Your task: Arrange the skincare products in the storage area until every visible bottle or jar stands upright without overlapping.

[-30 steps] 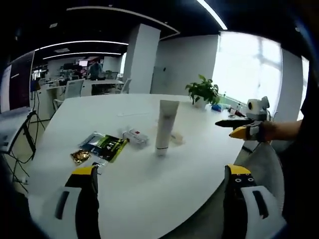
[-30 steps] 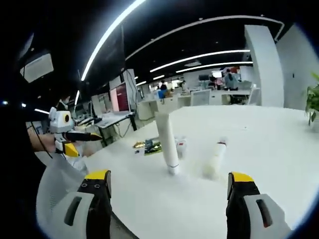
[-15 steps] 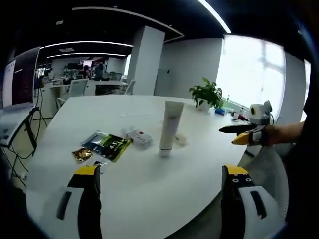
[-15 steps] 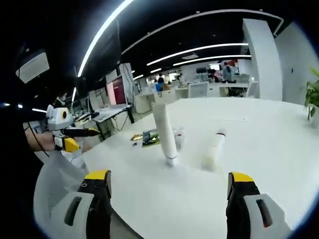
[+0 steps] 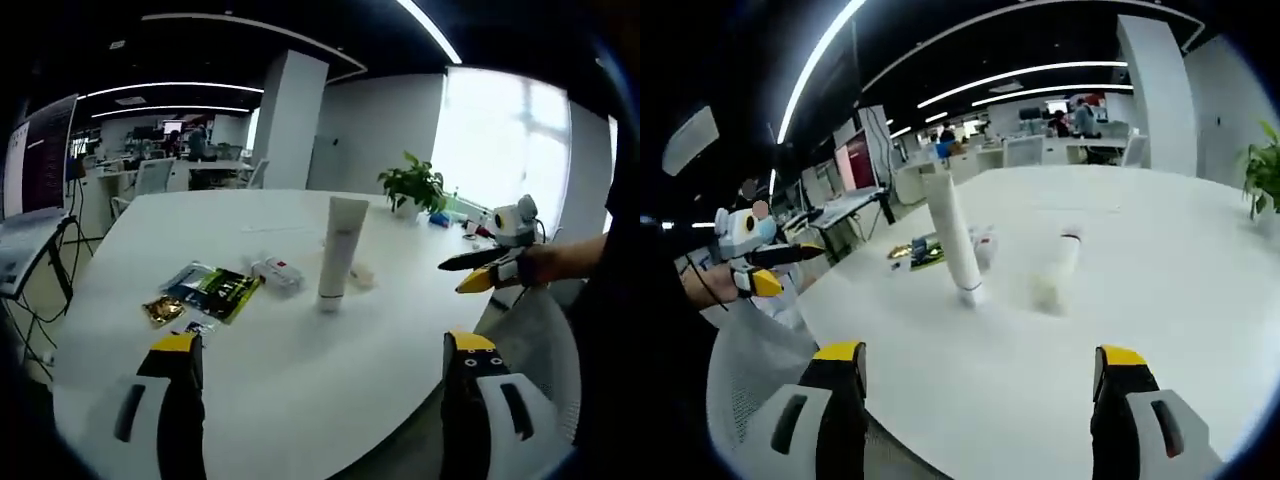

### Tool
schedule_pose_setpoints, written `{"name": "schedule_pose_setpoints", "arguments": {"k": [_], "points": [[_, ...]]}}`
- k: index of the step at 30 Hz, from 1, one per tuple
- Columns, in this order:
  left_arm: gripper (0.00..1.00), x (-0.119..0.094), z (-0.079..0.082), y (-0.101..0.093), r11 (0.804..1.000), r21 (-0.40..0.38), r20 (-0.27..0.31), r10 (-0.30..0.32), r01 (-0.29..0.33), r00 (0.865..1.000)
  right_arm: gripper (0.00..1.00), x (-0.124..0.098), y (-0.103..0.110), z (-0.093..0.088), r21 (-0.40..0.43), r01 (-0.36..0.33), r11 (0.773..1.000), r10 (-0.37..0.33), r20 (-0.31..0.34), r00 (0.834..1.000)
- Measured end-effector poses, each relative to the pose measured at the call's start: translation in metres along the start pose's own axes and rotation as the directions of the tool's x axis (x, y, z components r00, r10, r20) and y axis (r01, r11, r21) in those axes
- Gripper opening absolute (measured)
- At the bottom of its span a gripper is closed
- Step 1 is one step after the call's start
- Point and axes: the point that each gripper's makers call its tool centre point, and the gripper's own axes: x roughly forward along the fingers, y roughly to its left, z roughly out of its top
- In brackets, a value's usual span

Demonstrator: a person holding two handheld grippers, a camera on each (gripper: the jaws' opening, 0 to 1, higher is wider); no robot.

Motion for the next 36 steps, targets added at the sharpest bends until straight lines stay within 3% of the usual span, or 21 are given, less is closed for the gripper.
{"name": "schedule_pose_setpoints", "arguments": {"k": [2,4,6,15,24,31,36], "points": [[0.92,0.001,-0.001,-0.004,1.000,0.012,-0.006,-0.007,0.007,1.000,0.88,0.002,-0.004,0.002,0.011,0.014,1.000,-0.014,-0.008,1.000],[0.92,0.001,-0.003,-0.004,1.000,0.022,-0.015,-0.013,0.014,1.000,0.82,0.002,-0.006,-0.004,0.030,0.021,0.999,-0.019,-0.082,0.996],[0.92,0.001,-0.005,-0.003,0.999,0.029,-0.025,-0.015,0.016,1.000,0.80,0.005,-0.010,0.001,0.035,0.036,0.999,-0.032,-0.117,0.993],[0.91,0.001,-0.008,0.002,1.000,0.023,-0.035,-0.017,0.017,0.999,0.74,0.031,-0.037,0.031,0.018,0.061,0.998,-0.058,-0.122,0.991],[0.90,0.002,-0.013,0.004,1.000,0.016,-0.051,-0.012,0.013,0.999,0.74,0.055,-0.056,0.036,0.026,0.121,0.992,-0.115,-0.161,0.980],[0.89,0.004,-0.018,0.005,1.000,0.007,-0.072,-0.009,0.009,0.997,0.68,0.079,-0.062,0.041,-0.007,0.121,0.993,-0.120,-0.208,0.971],[0.89,0.004,-0.018,0.008,1.000,-0.006,-0.072,-0.006,0.006,0.997,0.69,0.094,-0.065,0.044,0.018,0.124,0.992,-0.117,-0.225,0.967]]}}
